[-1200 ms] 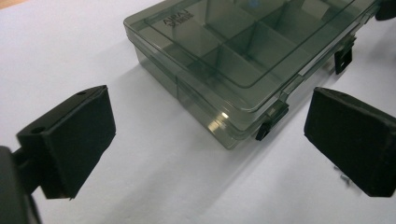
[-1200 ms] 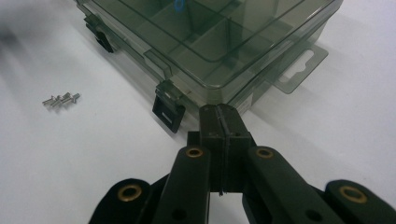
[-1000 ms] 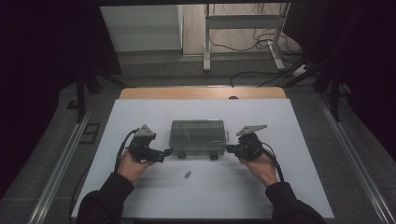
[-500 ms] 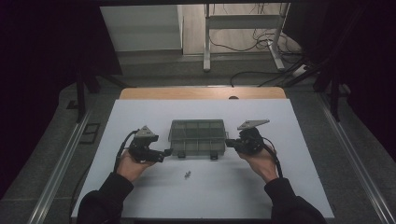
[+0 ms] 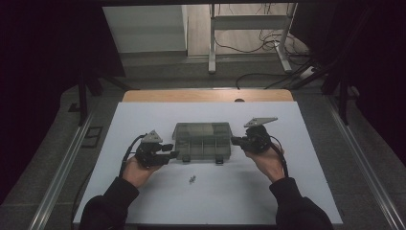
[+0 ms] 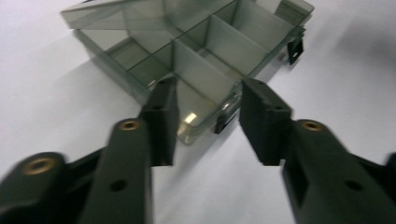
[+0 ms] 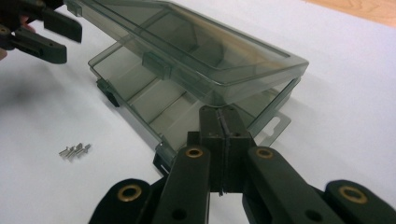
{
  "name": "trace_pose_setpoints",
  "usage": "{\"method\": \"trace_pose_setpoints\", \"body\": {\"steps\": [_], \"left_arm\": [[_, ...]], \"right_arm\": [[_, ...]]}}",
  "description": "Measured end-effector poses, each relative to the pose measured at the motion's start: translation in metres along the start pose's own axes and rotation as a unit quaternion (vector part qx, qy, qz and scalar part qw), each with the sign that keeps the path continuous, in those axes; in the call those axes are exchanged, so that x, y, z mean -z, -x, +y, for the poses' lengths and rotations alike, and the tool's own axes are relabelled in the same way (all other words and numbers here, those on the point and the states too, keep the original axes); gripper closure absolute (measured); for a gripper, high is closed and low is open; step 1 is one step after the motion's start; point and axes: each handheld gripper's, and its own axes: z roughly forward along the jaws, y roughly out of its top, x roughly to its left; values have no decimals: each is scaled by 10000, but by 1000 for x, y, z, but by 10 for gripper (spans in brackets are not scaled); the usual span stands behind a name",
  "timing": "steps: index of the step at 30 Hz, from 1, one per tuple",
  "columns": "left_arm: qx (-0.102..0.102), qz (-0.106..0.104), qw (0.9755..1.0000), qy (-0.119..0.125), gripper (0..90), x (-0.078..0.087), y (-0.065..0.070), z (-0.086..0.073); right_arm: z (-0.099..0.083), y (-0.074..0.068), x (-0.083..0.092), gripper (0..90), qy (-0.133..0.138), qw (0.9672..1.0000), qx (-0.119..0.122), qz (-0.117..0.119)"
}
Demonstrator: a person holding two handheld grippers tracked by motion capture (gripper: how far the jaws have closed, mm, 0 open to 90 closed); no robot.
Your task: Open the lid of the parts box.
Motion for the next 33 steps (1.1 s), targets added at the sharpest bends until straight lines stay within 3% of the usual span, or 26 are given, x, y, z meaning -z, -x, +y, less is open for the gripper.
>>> {"method": "trace_pose_setpoints", "body": {"steps": [2, 7, 12, 19, 27, 33], "left_arm": [[-27, -20, 10000, -29, 681, -3, 3, 2], [-183, -164, 9996, -100, 770, -9, 13, 5], [-308, -154, 9994, -92, 898, -14, 18, 10], [-479, -50, 9988, -115, 900, -29, 25, 17], [-356, 113, 9993, -70, 900, -41, 25, 19], [-395, 214, 9989, -121, 900, -51, 25, 20]], "right_arm": [[3, 1, 0, 889, 41, 10000, 9, -20], [7, 2, 0, 889, 69, 10000, 18, -44], [11, 4, -2, 889, 100, 9999, 58, -55], [15, 6, -3, 889, 102, 9999, 47, -65], [21, 11, -8, 889, 148, 9999, -44, -16], [25, 13, -10, 889, 185, 9998, -96, -4]]}}
